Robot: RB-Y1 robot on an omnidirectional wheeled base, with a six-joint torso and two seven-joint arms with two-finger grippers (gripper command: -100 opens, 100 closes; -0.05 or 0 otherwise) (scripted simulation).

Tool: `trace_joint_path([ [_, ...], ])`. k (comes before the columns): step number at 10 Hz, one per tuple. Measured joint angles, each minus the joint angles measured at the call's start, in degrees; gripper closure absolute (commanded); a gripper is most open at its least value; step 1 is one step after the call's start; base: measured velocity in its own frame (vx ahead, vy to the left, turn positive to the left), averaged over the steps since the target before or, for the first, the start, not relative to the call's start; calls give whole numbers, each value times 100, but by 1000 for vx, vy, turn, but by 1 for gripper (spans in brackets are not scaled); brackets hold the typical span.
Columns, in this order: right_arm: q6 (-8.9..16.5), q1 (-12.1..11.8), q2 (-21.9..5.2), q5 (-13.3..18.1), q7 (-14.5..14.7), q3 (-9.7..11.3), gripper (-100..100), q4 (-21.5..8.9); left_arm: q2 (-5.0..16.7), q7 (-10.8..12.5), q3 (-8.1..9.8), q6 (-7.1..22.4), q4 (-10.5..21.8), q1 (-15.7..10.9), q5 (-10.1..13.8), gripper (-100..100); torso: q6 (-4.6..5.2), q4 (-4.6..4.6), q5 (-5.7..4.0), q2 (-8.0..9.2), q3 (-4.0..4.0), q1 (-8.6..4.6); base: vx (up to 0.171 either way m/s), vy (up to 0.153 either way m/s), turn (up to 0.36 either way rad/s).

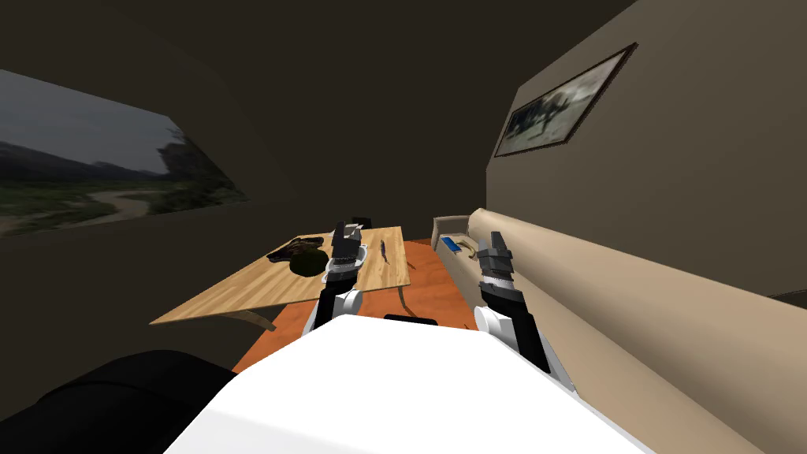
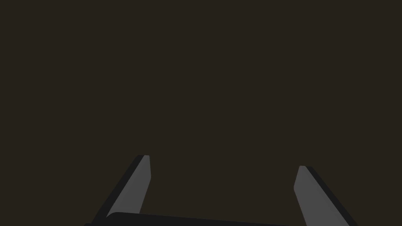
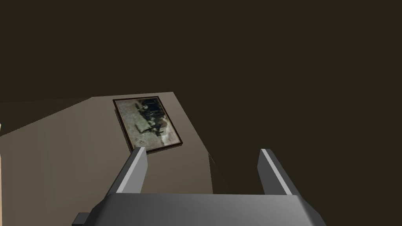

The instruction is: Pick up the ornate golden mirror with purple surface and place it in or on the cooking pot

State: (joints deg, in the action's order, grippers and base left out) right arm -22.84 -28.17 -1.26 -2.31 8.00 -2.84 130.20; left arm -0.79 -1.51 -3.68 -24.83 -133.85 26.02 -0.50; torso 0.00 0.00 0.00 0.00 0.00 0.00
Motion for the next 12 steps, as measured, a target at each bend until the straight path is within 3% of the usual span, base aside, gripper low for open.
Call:
trace_joint_path([
  [2, 0, 0, 0, 0, 0, 0, 0, 0, 284, 12, -30, 30, 74, 53, 18, -100, 1, 1, 0, 7, 4, -2, -24, -15, -64],
  [7, 0, 1, 0, 0, 0, 1, 0, 0, 1099, 67, -136, 533, 420, 109, 96, -100, 2, 5, -2, 24, 14, -11, -56, -30, -115],
  [10, 0, 1, 0, 0, 0, 1, 0, 0, 1604, 155, -173, 1046, 657, 176, 191, -100, 1, 5, -2, 25, 14, -10, -66, -38, -160],
  [12, 0, 1, 0, 0, 0, 1, 0, 0, 1857, 159, -295, 1388, 769, 324, 207, -100, 1, 7, -4, 33, 19, -16, -80, -57, -169],
])
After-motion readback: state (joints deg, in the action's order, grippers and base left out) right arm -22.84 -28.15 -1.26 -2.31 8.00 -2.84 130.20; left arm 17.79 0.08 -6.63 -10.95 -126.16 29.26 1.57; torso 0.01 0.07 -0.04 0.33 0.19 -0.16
